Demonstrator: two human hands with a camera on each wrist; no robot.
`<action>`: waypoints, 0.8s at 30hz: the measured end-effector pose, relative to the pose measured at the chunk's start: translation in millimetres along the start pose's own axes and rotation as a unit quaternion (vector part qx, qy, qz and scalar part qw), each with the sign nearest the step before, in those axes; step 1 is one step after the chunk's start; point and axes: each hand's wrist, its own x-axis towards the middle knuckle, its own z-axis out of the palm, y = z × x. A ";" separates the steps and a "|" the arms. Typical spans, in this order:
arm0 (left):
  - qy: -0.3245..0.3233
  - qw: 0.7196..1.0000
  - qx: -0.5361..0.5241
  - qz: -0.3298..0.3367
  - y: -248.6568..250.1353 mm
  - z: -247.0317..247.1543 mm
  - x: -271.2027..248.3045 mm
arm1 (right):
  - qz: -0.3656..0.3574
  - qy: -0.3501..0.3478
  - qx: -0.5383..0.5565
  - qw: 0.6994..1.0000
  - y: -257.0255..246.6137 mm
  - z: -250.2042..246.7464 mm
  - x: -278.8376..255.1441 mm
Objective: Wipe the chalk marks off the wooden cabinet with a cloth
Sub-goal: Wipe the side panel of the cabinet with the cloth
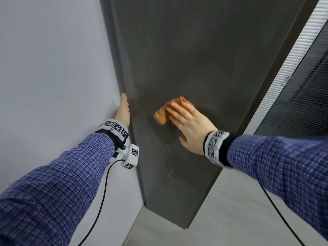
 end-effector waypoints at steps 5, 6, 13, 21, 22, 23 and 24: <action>0.015 1.000 0.010 -0.026 -40.9 -3.3 8.4 | -0.089 -0.189 -0.049 0.977 -66.2 98.0 -68.3; 0.016 0.999 0.010 -0.036 -49.4 -4.6 9.0 | -0.095 -0.206 -0.054 0.972 -73.9 110.8 -78.3; 0.043 0.998 0.011 -0.033 -85.7 7.9 -3.3 | -0.109 -0.097 -0.065 0.987 -65.2 92.6 -20.3; 0.073 0.997 -0.012 -0.032 -131.5 -1.7 30.9 | -0.119 -0.132 -0.096 0.979 -113.3 129.8 -6.4; 0.072 0.997 -0.019 -0.035 -143.8 -3.3 34.4 | -0.132 -0.154 -0.111 0.973 -124.8 148.3 -23.5; 0.069 0.997 -0.025 -0.035 -155.0 -3.7 37.2 | -0.135 -0.166 -0.120 0.969 -133.3 163.1 -38.0; 0.062 0.997 -0.030 -0.037 -165.3 -3.9 38.2 | -0.137 -0.172 -0.122 0.968 -138.2 171.4 -47.9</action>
